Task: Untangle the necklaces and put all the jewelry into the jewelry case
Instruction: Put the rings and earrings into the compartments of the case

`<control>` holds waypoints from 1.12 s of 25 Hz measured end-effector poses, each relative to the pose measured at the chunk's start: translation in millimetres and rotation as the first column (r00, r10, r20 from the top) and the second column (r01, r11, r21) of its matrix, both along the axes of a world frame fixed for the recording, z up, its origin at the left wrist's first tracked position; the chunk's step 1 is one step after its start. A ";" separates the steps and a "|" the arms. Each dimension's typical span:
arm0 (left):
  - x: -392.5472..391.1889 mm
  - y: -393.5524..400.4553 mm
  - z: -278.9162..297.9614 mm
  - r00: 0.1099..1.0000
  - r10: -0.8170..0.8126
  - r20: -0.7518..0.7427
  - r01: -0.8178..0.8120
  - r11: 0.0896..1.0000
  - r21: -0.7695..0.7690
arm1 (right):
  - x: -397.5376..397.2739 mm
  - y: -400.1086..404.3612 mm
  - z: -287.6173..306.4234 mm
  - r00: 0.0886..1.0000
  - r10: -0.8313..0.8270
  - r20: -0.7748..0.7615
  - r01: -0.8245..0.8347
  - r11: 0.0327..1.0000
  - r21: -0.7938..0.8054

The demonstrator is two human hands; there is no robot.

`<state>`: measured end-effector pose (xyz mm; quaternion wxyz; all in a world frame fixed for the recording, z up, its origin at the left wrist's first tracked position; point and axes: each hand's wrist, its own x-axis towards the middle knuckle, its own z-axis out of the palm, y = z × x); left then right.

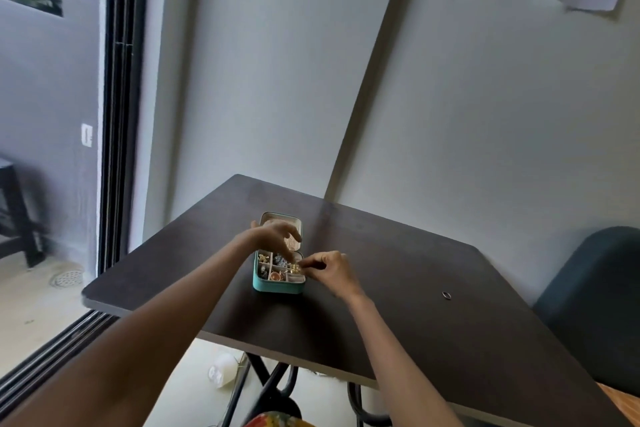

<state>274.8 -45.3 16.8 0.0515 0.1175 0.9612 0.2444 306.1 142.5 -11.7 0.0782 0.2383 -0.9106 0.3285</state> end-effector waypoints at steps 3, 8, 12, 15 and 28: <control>4.1 11.9 5.3 0.999 -0.004 0.038 0.012 0.977 -0.214 | 1.3 -2.1 2.1 1.000 0.026 0.008 -0.027 0.999 0.046; 8.9 23.7 6.7 0.998 -0.023 0.053 0.039 0.949 -0.314 | 5.8 -3.3 6.8 0.998 0.059 0.009 -0.059 0.992 0.114; 9.6 23.8 9.4 0.999 -0.032 0.016 0.035 0.938 -0.345 | 7.6 -1.6 10.1 0.997 0.074 -0.012 -0.070 0.980 0.184; 11.0 24.6 9.9 0.999 -0.033 -0.041 0.015 0.931 -0.366 | 9.9 -4.5 6.4 0.993 0.069 -0.100 -0.042 0.967 0.253; 4.3 15.8 1.0 0.999 0.004 -0.044 -0.018 0.944 -0.329 | 13.5 -6.1 -14.3 0.997 -0.027 -0.066 0.030 0.999 0.038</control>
